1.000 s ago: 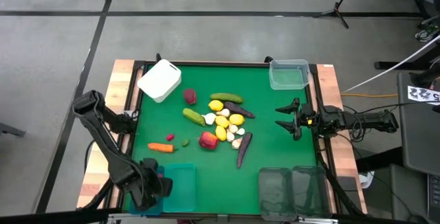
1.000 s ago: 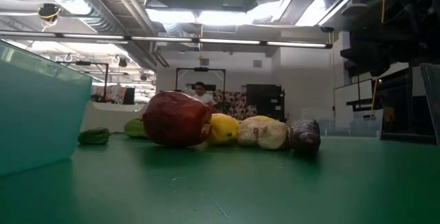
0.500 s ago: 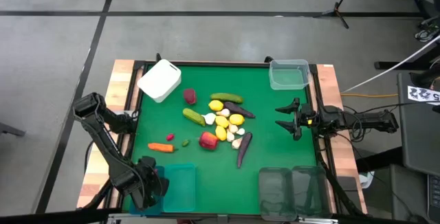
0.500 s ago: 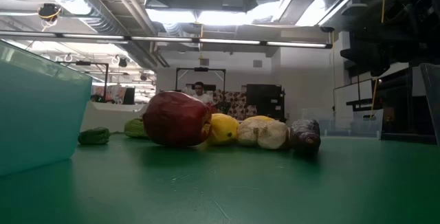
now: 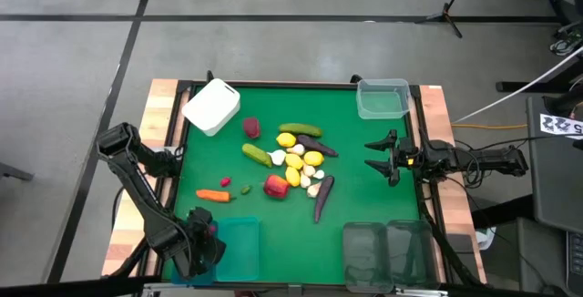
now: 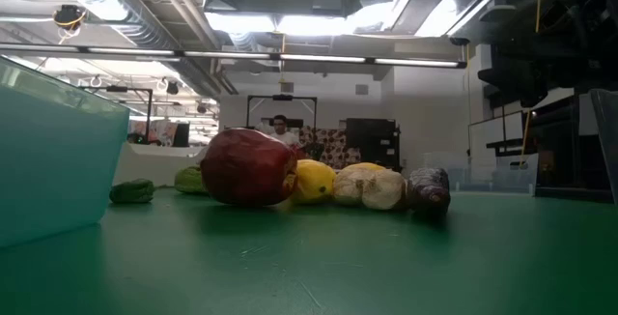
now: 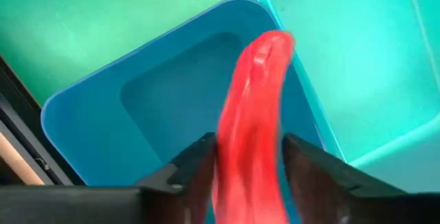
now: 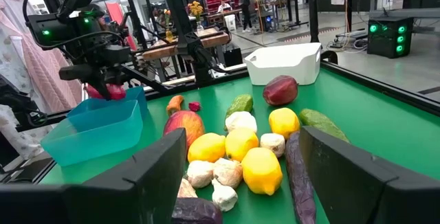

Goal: Sort produce into baskets
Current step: Put the big red pepper into the dark blue bin, then put the big orange pepper into the dark blue bin

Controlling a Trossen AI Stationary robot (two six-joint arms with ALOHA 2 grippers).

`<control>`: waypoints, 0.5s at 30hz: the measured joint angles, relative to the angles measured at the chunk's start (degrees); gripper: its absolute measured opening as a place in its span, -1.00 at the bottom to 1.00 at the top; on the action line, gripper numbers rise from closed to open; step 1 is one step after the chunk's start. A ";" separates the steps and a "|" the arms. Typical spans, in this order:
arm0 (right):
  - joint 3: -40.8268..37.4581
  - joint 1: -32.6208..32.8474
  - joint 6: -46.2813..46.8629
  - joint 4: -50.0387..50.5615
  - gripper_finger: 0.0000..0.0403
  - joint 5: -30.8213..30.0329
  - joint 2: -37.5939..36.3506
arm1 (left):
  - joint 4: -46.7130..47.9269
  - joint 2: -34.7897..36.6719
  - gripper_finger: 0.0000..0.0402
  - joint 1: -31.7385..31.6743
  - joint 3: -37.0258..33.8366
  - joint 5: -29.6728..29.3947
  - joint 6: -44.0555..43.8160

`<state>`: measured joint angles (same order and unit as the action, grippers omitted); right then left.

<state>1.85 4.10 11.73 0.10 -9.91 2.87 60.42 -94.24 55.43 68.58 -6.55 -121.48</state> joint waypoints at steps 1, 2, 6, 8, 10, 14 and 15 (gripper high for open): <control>0.00 0.00 0.00 0.00 0.39 0.00 0.00 | 0.00 0.00 -0.07 0.03 0.00 -0.02 0.06; 0.00 0.00 0.00 0.00 0.39 0.01 0.00 | 0.00 0.00 0.01 0.03 0.00 -0.02 0.08; 0.00 0.00 0.00 0.00 0.39 0.02 0.00 | 1.01 0.00 0.28 0.03 0.00 -0.02 0.06; 0.00 0.00 -0.01 0.00 0.39 0.02 0.00 | 2.03 0.00 0.37 -0.35 0.00 -0.03 0.21; 0.00 0.00 0.00 0.00 0.39 0.02 0.01 | 2.56 0.00 0.41 -1.14 0.00 -0.27 2.94; 0.00 0.00 0.00 0.00 0.39 0.02 0.02 | 5.13 0.08 0.41 -3.46 -0.02 -3.09 13.90; 0.00 0.00 0.00 0.00 0.39 0.04 0.00 | 5.66 0.10 0.40 -4.36 -0.02 -4.02 17.74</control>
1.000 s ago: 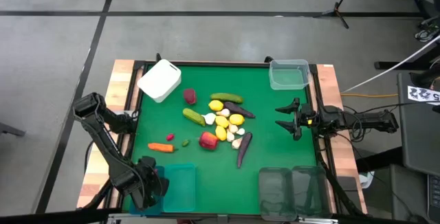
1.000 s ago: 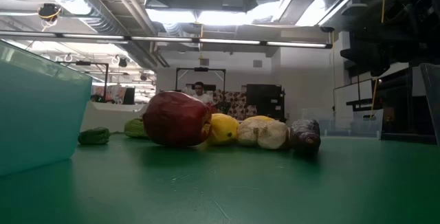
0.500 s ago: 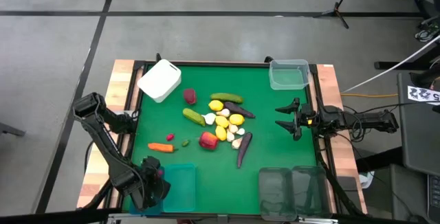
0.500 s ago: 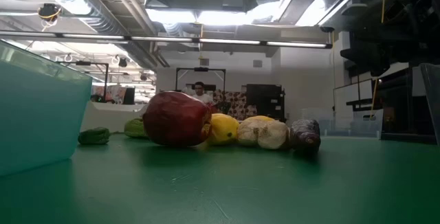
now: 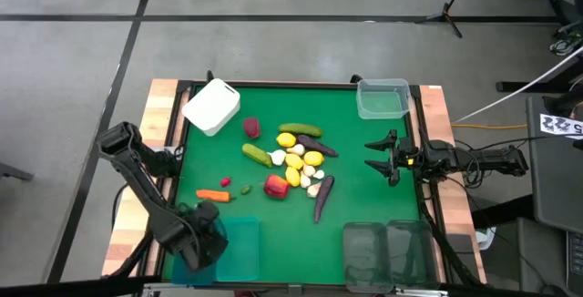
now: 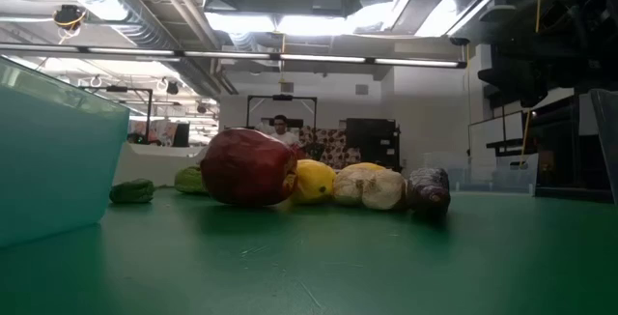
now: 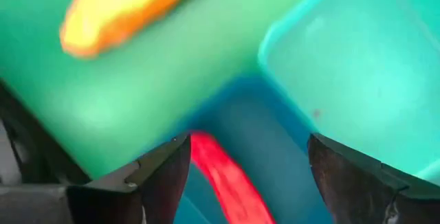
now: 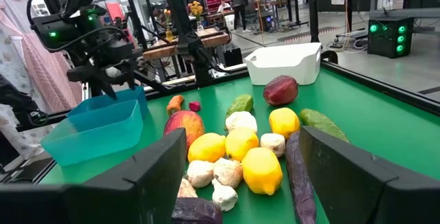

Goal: Sort produce into baskets
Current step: Put the big orange pepper into the dark blue bin

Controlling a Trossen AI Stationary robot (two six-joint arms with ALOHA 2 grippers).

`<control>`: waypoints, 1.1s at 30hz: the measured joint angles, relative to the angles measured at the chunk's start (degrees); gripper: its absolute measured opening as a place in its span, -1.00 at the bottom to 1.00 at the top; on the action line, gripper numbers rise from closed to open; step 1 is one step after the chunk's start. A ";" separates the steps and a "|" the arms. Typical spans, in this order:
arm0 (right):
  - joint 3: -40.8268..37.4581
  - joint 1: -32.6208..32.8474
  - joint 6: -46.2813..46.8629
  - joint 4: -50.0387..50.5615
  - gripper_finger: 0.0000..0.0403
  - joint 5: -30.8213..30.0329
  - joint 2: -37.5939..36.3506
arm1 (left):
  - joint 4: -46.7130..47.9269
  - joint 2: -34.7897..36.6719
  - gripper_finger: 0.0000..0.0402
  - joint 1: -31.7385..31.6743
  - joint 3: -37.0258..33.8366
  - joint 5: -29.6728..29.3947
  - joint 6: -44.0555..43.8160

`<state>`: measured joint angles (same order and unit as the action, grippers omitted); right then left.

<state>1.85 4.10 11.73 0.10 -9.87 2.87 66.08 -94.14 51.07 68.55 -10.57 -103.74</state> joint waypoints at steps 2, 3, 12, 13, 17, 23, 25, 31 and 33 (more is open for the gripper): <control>0.00 0.00 0.00 0.00 0.39 0.00 0.00 | 1.67 0.13 0.40 -2.19 0.00 -0.87 8.04; 0.00 0.00 0.00 0.00 0.39 0.00 0.01 | 2.30 0.26 0.40 -3.48 0.00 -0.99 12.10; 0.00 0.00 0.00 0.00 0.39 0.02 0.00 | 9.44 7.28 0.42 -10.24 -0.37 -8.26 33.61; 0.00 0.00 0.00 0.00 0.39 0.02 0.00 | 9.79 9.38 0.42 -10.22 -0.98 -8.77 33.58; 0.00 0.00 0.00 0.00 0.39 0.01 0.00 | 9.25 18.62 0.40 -9.08 -5.39 -11.90 30.46; 0.00 0.00 0.00 0.00 0.39 0.02 0.02 | -1.86 27.26 0.31 -9.84 -15.87 -11.08 34.91; 0.00 0.00 0.09 0.00 0.39 0.04 0.00 | -6.13 27.52 0.31 -10.93 -19.07 -9.45 37.53; 0.00 0.00 0.35 -0.02 0.39 0.03 0.02 | -13.99 27.27 0.31 -13.39 -27.05 -4.37 43.62; 0.00 0.00 0.37 -0.02 0.39 0.04 0.02 | -16.48 27.27 0.32 -13.69 -28.95 -3.28 44.10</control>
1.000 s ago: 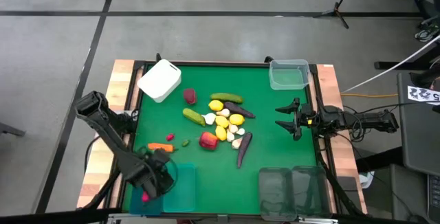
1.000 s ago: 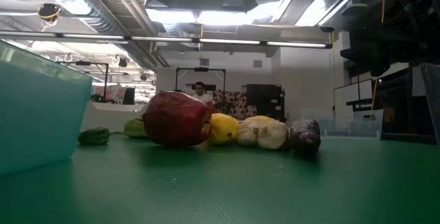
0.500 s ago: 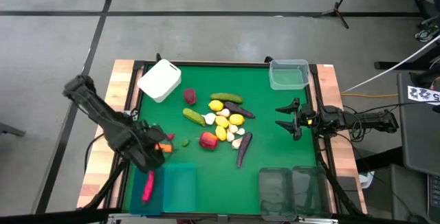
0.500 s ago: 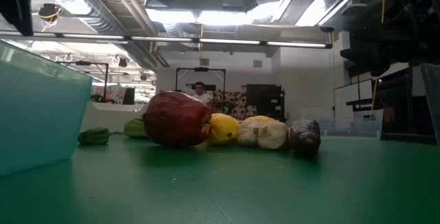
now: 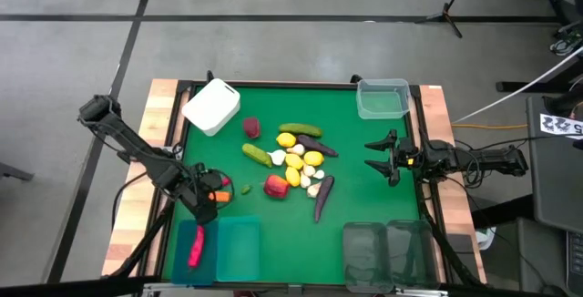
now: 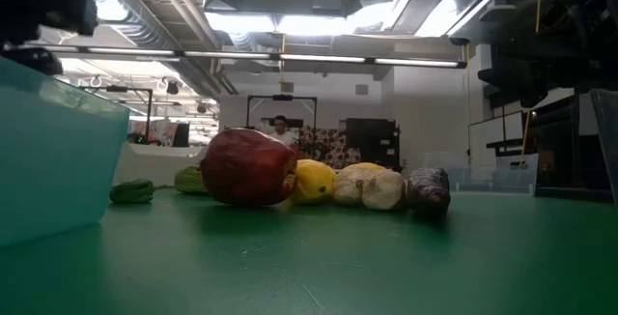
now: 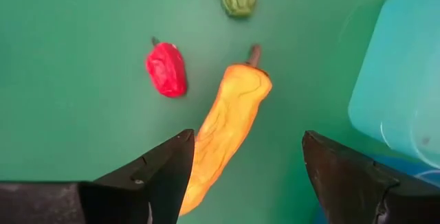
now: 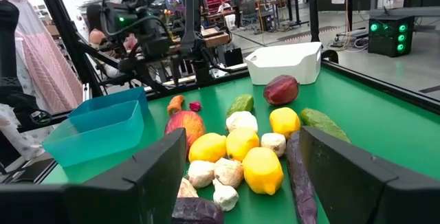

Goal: Sort produce into baskets
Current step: Put the big orange pepper into the dark blue bin

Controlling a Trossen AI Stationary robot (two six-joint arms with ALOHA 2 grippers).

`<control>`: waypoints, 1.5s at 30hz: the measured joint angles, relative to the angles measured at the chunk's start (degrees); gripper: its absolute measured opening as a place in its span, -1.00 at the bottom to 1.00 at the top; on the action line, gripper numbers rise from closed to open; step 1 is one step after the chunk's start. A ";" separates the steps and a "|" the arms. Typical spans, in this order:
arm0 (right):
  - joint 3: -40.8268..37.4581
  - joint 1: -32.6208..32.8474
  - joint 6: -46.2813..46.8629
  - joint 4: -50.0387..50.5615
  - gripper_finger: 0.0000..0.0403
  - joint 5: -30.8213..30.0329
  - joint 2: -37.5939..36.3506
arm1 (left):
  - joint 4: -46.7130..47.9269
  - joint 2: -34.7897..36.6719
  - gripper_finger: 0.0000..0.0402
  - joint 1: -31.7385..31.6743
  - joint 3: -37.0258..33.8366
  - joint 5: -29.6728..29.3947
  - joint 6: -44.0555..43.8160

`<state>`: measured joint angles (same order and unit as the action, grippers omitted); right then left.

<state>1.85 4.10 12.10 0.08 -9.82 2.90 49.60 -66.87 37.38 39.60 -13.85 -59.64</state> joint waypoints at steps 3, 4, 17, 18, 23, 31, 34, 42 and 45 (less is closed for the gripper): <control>0.00 0.00 0.02 0.00 0.39 -0.02 0.00 | -3.07 0.00 0.32 -0.04 -2.52 0.38 0.63; 0.00 0.00 0.04 0.00 0.39 -0.02 0.00 | -3.88 0.00 0.32 -0.04 -3.17 0.39 0.99; 0.00 0.00 0.11 0.00 0.39 -0.02 0.00 | -13.97 0.00 0.31 -0.04 -12.46 2.50 2.54; 0.00 0.00 0.11 0.00 0.39 -0.02 0.00 | -14.09 0.00 0.30 -0.04 -12.75 2.52 2.33; 0.00 0.00 0.09 0.00 0.39 -0.02 0.00 | -14.58 0.07 0.08 -0.08 -13.99 4.25 0.20; 0.00 0.00 0.09 0.00 0.39 -0.02 0.00 | -14.14 0.04 -0.41 -0.53 -14.11 4.04 -1.88; 0.00 0.00 0.09 0.00 0.39 -0.02 0.00 | -13.88 -0.04 -0.51 -1.64 -13.35 4.89 -2.80; 0.00 0.00 0.09 0.00 0.39 -0.02 0.00 | -11.42 0.09 -0.49 -4.62 -8.52 4.91 -2.82; 0.00 0.00 0.09 0.00 0.39 -0.02 0.00 | -9.28 0.09 -0.47 -5.46 -5.52 4.65 -1.72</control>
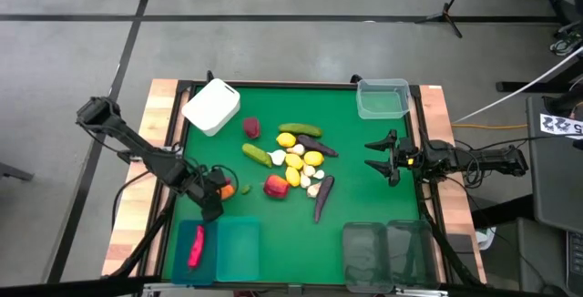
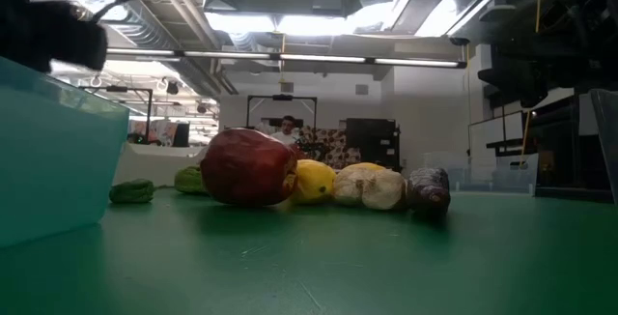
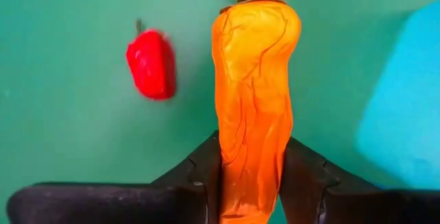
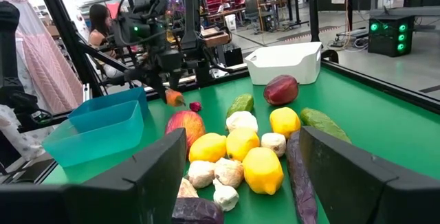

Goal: Sort produce into baskets
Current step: Put the big orange pepper into the dark blue bin

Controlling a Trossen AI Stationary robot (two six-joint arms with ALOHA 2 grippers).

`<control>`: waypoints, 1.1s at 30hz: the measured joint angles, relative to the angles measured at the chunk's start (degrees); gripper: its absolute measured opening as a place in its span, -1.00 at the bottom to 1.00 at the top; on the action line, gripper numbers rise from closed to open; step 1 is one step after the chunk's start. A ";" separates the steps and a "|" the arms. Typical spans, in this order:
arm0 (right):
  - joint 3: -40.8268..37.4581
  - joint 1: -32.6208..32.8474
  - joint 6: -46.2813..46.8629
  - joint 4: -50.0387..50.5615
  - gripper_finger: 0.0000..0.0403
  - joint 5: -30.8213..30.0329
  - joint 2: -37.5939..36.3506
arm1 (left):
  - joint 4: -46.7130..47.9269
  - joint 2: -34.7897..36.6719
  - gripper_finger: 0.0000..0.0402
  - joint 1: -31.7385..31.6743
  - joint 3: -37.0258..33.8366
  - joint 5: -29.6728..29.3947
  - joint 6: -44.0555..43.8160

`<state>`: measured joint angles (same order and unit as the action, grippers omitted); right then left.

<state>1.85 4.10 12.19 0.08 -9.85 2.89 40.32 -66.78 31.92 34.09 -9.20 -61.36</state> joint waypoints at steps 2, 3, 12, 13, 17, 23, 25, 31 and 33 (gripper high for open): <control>0.00 0.00 0.00 0.00 0.39 0.00 -0.02 | 0.80 0.00 -0.47 -0.44 2.54 -0.10 1.14; 0.00 0.00 0.00 0.00 0.39 0.00 0.00 | 1.19 0.00 -0.48 -0.65 3.80 -0.10 1.70; 0.00 0.00 0.00 0.00 0.39 0.00 0.00 | 0.79 0.04 -0.49 -0.40 14.36 -0.34 -1.78; 0.00 0.00 0.00 0.00 0.39 0.01 0.00 | 0.65 0.04 -0.49 -0.02 14.98 -0.38 -3.80; 0.00 0.00 -0.01 0.00 0.39 0.01 0.00 | -0.69 0.04 -0.49 3.24 16.68 -0.47 -11.55; 0.00 0.00 -0.02 0.00 0.39 0.00 -0.02 | -2.36 -0.07 -0.49 9.09 17.07 -0.45 -28.61; 0.00 0.00 -0.02 0.00 0.39 0.02 -0.01 | -2.22 -0.39 -0.49 11.10 17.07 -0.45 -35.07; 0.00 0.00 -0.02 0.01 0.39 0.01 -0.01 | -2.74 -2.88 -0.48 18.19 17.07 -0.34 -51.35; 0.00 0.00 -0.02 0.02 0.39 0.02 0.00 | -3.66 -3.98 -0.48 20.77 17.07 -0.34 -56.24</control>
<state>1.85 4.10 12.16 0.10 -9.82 2.90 36.65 -70.77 52.69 51.16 -9.54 -117.59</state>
